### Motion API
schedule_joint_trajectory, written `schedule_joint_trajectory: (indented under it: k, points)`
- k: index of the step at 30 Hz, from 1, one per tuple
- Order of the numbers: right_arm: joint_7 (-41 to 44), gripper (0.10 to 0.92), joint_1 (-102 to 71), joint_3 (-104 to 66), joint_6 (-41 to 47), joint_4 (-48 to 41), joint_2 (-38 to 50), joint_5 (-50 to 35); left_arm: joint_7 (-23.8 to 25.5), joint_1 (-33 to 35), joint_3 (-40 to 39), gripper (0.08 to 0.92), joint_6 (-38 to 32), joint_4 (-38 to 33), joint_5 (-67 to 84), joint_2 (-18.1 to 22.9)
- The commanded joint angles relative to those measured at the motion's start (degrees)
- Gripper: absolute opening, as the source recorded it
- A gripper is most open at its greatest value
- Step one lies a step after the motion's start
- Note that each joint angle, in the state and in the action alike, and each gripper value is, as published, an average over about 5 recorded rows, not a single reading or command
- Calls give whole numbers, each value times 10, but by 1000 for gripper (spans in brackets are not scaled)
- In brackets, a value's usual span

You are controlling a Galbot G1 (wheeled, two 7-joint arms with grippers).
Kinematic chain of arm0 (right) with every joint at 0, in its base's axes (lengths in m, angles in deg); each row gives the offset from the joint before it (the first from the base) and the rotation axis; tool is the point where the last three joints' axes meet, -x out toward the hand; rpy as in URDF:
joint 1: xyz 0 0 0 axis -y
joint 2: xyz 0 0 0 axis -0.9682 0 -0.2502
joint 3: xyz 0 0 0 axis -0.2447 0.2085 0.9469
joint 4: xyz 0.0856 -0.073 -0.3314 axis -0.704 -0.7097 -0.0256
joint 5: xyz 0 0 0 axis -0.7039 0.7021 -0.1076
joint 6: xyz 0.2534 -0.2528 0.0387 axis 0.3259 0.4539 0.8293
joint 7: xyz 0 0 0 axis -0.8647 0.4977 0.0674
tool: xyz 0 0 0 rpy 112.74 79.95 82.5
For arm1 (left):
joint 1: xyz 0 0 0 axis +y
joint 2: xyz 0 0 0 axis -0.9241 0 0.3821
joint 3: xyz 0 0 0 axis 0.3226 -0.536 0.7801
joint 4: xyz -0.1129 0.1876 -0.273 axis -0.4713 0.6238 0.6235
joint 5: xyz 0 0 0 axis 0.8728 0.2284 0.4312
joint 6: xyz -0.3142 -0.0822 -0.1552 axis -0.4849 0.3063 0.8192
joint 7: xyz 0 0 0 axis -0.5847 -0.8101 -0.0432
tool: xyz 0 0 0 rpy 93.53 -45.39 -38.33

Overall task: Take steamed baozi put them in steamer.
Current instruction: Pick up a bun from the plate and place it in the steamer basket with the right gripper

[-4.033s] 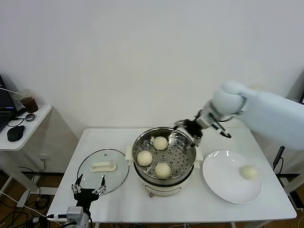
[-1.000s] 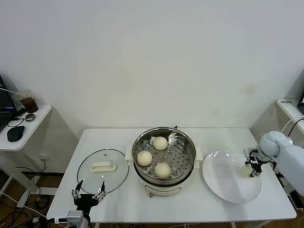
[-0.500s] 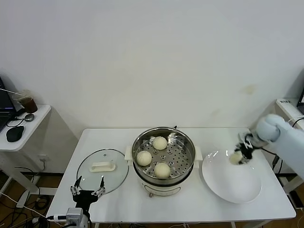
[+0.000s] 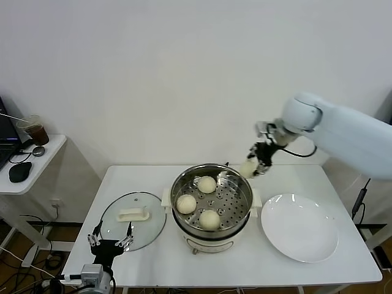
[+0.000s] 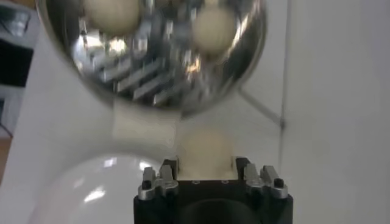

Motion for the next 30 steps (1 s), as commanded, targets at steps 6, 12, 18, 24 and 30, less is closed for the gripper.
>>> schedule_joint_trajectory:
  k: [6, 12, 18, 24, 30]
  points:
    - [-29, 560, 45, 115, 76, 36, -90, -57, 0, -5, 2, 823, 0, 6, 5, -6]
    - [-40, 560, 10, 111, 80, 34, -85, -22, 1, -9, 2, 823, 1, 11, 5, -5]
    - [-49, 560, -18, 100, 80, 20, -88, 3, 1, -11, 2, 823, 1, 14, 5, -4]
    - [-53, 560, -39, 93, 80, 16, -92, 16, 1, -12, 3, 823, 1, 17, 5, -4]
    - [-59, 560, -51, 91, 80, 15, -89, 23, 1, -13, 5, 823, 1, 18, 5, -3]
